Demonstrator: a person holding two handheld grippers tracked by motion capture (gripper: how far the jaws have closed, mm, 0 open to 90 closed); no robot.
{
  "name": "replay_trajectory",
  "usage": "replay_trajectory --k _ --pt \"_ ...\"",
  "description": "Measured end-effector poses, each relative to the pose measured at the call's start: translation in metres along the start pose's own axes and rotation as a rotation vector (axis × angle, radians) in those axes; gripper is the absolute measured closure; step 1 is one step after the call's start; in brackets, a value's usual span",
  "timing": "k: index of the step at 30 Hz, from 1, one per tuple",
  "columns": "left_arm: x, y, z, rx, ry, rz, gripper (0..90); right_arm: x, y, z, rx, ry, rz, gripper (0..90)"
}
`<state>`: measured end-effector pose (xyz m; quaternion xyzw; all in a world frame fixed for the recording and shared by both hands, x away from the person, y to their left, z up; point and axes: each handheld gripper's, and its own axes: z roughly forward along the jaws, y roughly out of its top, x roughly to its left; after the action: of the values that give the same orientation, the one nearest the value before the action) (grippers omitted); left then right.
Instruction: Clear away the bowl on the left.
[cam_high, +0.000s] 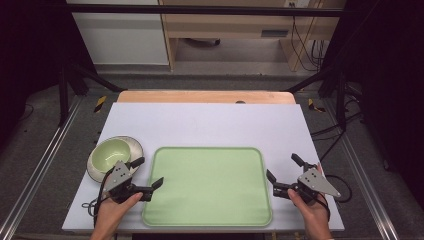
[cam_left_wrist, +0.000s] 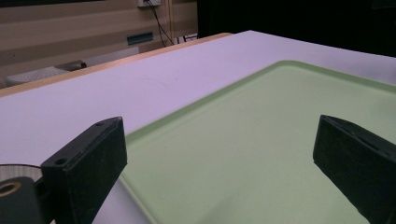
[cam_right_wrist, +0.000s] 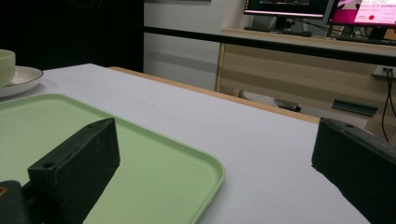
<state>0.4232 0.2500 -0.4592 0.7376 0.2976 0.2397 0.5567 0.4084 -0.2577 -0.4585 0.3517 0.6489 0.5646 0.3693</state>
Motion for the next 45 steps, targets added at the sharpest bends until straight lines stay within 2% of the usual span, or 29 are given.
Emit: replay_trajectory --k 6,12,16,21,24,31,32,34,36,37,39,42,45 --pt "-0.001 0.001 -0.001 0.007 -0.001 0.008 3.2 0.001 0.001 0.000 0.005 -0.001 -0.005 1.2" --pt "0.000 0.001 -0.001 0.004 0.006 -0.006 3.6 0.000 0.000 -0.002 0.009 -0.016 -0.006 1.2" --pt "0.001 0.004 -0.003 0.008 0.055 -0.009 4.2 0.001 0.000 -0.004 -0.005 -0.016 -0.004 1.2" --pt "0.000 0.005 -0.009 0.014 0.071 -0.009 4.8 0.002 -0.001 0.001 -0.005 -0.014 -0.005 1.4" --pt "-0.003 0.007 -0.013 0.033 0.082 0.034 4.6 0.003 0.000 0.003 -0.015 -0.014 -0.011 1.7" --pt "-0.006 0.027 -0.017 0.050 0.096 0.121 4.8 0.003 0.001 0.001 -0.016 -0.026 -0.013 1.9" --pt "-0.005 0.029 -0.017 0.039 0.099 0.129 4.8 0.002 0.000 0.002 -0.011 -0.028 -0.010 2.0" --pt "-0.006 0.029 -0.017 0.040 0.095 0.117 4.9 0.002 0.000 0.003 0.000 -0.028 -0.006 2.0" --pt "-0.006 0.029 -0.017 0.045 0.094 0.142 4.8 0.003 0.001 0.003 0.001 -0.029 -0.006 2.0" --pt "-0.006 0.029 -0.016 0.046 0.091 0.142 4.8 0.003 0.001 0.003 0.000 -0.031 -0.004 2.0" --pt "-0.006 0.031 -0.015 0.042 0.077 0.114 4.8 0.003 0.001 0.002 -0.007 -0.027 -0.005 2.3" --pt "-0.004 0.036 -0.013 0.041 0.062 0.109 4.8 0.003 0.002 0.002 -0.012 -0.025 -0.004 2.3" --pt "0.000 0.052 -0.008 0.031 0.054 0.131 4.9 0.005 0.003 0.001 0.000 -0.026 -0.008 2.5"
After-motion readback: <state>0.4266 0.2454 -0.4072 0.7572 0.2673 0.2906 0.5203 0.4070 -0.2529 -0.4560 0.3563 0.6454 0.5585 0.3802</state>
